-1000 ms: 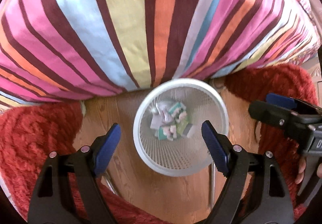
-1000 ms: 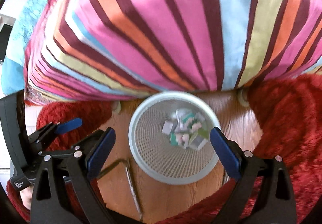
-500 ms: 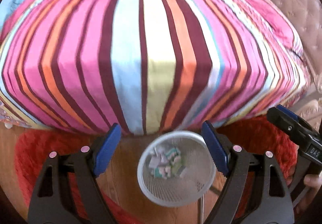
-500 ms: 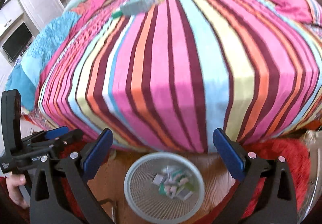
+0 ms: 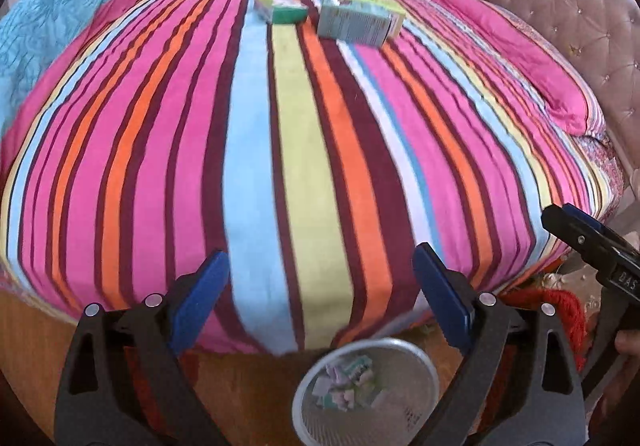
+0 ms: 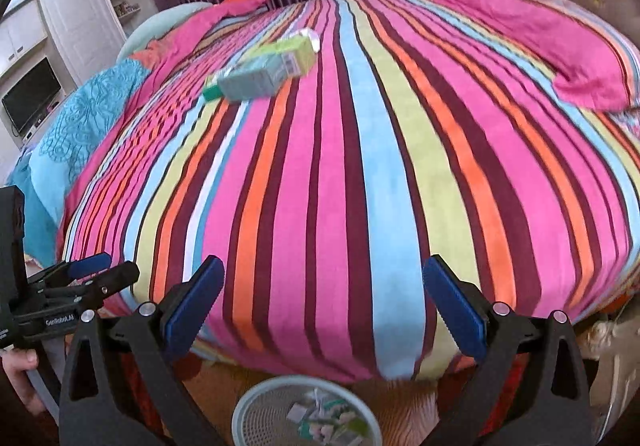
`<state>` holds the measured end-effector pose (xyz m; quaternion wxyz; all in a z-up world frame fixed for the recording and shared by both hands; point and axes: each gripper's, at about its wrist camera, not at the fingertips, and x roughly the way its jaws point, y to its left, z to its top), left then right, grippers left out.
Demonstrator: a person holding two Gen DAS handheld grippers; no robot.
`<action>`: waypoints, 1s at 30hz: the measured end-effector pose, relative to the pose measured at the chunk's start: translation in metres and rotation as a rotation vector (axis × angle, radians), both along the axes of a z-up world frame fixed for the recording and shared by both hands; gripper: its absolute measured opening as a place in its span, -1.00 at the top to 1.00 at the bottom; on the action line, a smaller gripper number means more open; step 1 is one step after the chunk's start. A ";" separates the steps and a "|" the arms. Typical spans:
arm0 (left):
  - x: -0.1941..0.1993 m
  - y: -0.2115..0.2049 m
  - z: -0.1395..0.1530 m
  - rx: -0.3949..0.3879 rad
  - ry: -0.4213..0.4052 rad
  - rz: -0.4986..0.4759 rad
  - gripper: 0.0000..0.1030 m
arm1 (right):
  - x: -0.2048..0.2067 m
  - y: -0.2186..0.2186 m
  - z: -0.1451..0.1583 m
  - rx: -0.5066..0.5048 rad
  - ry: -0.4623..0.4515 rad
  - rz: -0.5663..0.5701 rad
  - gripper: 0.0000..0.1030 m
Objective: Collect trash
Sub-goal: 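Move both open tools back up toward the remaining boxes on the bed, then grasp the blue bear-print box with the left tool while the right tool grasps the green DHC box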
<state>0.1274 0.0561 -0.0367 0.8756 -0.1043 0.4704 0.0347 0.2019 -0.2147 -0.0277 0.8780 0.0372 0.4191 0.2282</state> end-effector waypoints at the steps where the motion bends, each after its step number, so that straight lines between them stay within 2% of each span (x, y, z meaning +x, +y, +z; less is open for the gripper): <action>1: 0.002 0.001 0.000 -0.002 -0.003 -0.002 -0.78 | 0.006 0.002 0.002 0.001 -0.010 0.000 -0.85; 2: 0.010 0.001 0.003 -0.007 -0.012 -0.008 -0.84 | 0.011 0.002 0.004 0.002 -0.018 0.000 -0.85; 10: 0.061 -0.003 0.018 0.004 -0.039 -0.018 -0.85 | 0.051 0.012 0.015 0.007 -0.068 0.017 -0.85; 18: 0.135 0.006 0.030 -0.043 -0.034 -0.014 -0.85 | 0.101 0.025 0.021 -0.042 -0.101 0.023 -0.85; 25: 0.193 0.001 0.034 -0.050 -0.059 -0.059 -0.85 | 0.140 0.036 0.021 -0.055 -0.093 0.022 -0.85; 30: 0.225 0.002 0.028 -0.059 -0.032 -0.071 -0.87 | 0.164 0.044 0.021 -0.065 -0.082 0.016 -0.85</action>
